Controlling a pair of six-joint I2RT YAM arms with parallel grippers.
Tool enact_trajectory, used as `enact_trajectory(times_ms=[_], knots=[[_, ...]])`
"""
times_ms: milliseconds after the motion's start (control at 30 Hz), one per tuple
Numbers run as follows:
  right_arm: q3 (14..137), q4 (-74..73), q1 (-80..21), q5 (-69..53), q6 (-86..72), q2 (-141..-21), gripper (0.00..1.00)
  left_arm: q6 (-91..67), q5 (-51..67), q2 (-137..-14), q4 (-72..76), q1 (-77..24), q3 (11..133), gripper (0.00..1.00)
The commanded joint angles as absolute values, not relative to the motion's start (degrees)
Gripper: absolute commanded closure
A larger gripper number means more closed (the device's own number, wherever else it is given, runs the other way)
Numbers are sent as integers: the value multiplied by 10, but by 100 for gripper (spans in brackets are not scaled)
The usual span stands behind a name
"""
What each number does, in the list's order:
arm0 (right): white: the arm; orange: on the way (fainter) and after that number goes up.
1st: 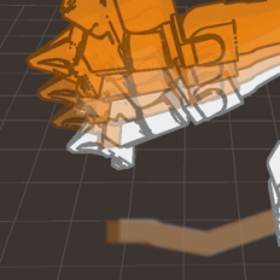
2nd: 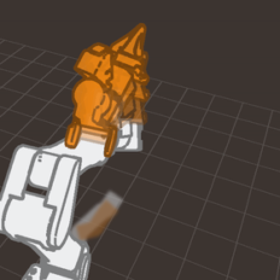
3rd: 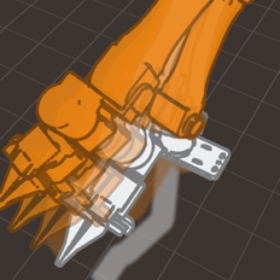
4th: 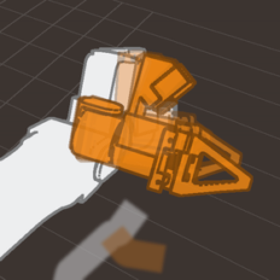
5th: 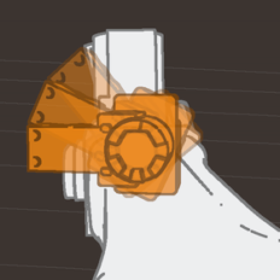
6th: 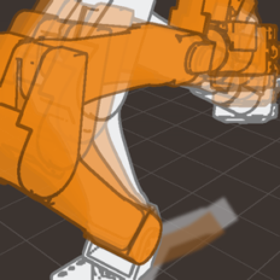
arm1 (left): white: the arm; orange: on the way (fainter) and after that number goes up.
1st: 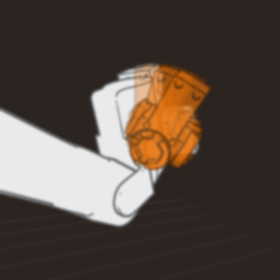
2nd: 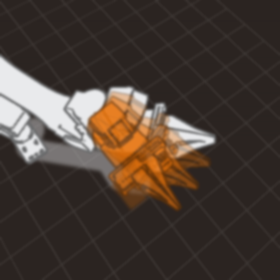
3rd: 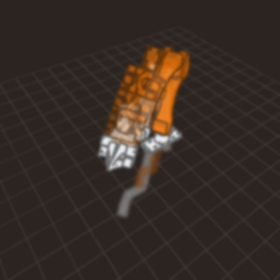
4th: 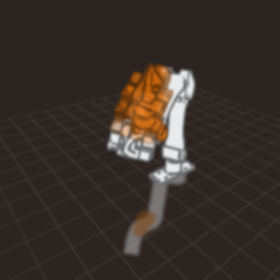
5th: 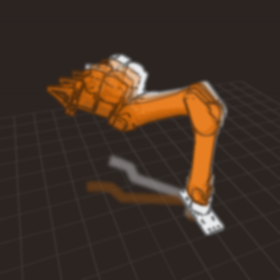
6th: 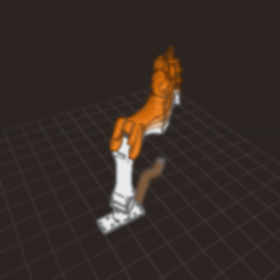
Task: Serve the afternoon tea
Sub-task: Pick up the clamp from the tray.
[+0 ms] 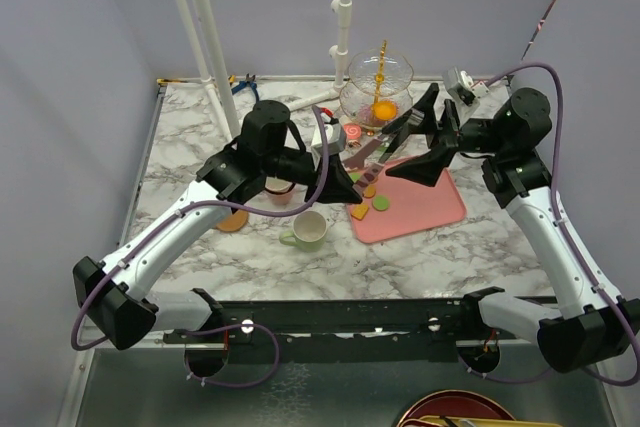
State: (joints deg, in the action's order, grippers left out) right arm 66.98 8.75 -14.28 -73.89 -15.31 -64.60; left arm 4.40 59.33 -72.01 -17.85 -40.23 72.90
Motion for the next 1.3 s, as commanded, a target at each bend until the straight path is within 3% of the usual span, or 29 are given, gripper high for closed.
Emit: enact_trajectory(times_ms=[0, 633, 1000, 1267], knots=[[674, 110, -150, -767, -164, -652, 0, 69, 584, -731, -175, -401, 761, 100], [706, 18, -205, -697, -123, -693, 1, 125, 536, -766, -189, -402, 794, 100], [708, 29, -211, -690, -122, -702, 17, 139, 547, -773, -210, -403, 804, 100], [727, -6, -211, -697, -97, -714, 36, 155, 537, -766, -229, -403, 803, 98]])
